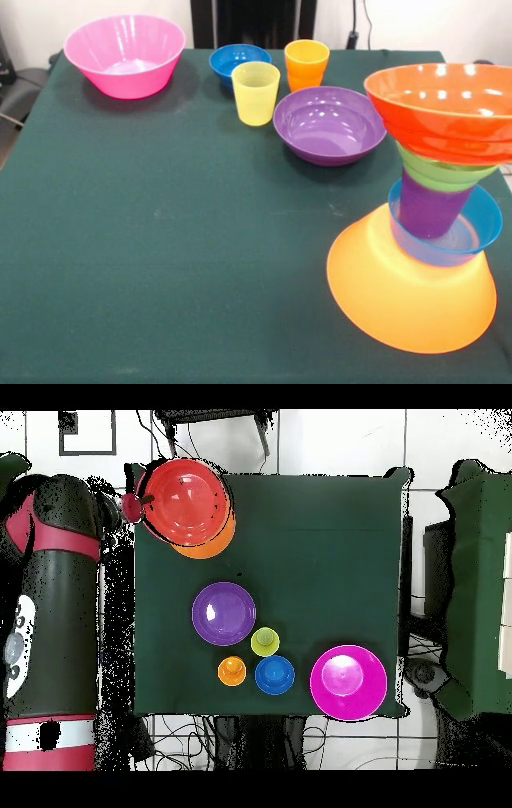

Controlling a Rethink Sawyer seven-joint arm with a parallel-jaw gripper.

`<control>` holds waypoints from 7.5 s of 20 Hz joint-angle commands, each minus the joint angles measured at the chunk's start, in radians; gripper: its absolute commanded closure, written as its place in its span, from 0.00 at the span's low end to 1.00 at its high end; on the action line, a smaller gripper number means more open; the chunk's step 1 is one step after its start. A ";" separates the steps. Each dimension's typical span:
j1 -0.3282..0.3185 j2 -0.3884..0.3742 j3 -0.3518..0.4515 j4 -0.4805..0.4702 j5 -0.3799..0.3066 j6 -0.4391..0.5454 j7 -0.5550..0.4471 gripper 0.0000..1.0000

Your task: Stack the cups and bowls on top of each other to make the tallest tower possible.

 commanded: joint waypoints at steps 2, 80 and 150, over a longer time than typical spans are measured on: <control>0.012 -0.032 0.128 0.155 -0.028 0.039 -0.134 1.00; -0.029 0.015 0.150 0.041 -0.146 0.023 -0.265 1.00; 0.039 -0.017 0.161 0.183 -0.131 0.079 -0.125 1.00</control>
